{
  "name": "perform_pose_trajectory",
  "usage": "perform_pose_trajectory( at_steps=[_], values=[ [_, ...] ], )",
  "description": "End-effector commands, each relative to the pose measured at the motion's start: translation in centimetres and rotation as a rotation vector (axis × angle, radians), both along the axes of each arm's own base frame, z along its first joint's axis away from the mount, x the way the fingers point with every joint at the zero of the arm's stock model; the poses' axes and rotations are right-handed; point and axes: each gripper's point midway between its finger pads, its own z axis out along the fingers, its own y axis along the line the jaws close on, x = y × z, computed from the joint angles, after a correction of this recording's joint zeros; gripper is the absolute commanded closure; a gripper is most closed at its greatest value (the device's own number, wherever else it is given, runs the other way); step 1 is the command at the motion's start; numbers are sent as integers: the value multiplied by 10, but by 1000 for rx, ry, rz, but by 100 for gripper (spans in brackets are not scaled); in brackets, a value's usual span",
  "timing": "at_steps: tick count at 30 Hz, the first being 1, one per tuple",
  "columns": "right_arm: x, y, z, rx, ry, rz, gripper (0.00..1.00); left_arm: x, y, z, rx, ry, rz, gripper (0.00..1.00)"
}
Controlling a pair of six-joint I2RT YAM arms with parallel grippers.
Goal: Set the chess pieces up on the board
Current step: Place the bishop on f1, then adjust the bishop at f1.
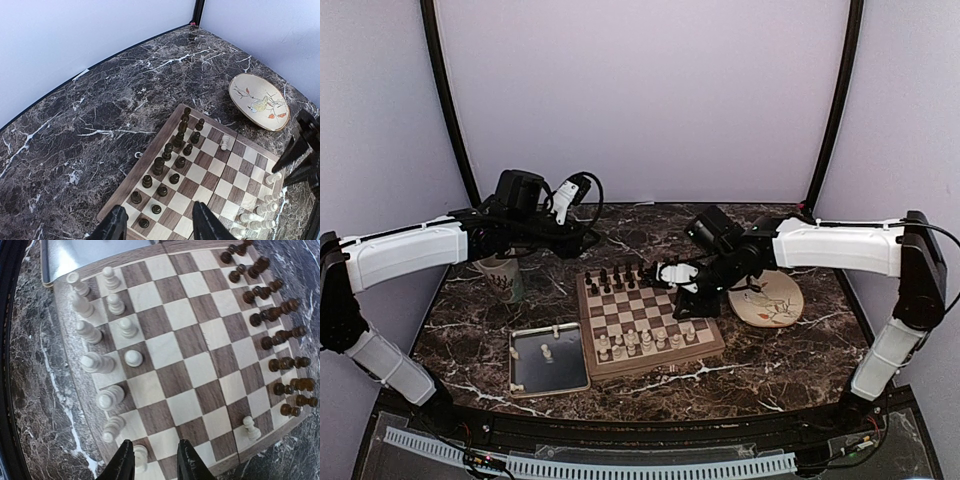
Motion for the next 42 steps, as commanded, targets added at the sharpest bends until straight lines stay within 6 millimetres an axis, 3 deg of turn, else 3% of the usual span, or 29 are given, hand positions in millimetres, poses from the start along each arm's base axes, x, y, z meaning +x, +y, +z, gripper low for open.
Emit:
perform_pose_trajectory(
  at_steps=[1,8,17,25,34,42],
  values=[
    [16,-6,20,42,6,-23,69,-2,-1,5,2,-11,-17,53],
    [-24,4,10,74,74,101,58,-2,-2,3,3,-7,-22,53],
    [-29,9,-24,-18,106,105,57,-3,-2,3,5,-4,-25,53],
    [-24,5,-43,-80,106,74,65,-3,-3,2,6,-1,-30,53],
    [-23,5,-44,-83,108,71,83,-3,-4,0,6,7,-34,53],
    [-22,0,-45,-104,90,63,86,-3,-4,-1,6,11,-35,53]
  ],
)
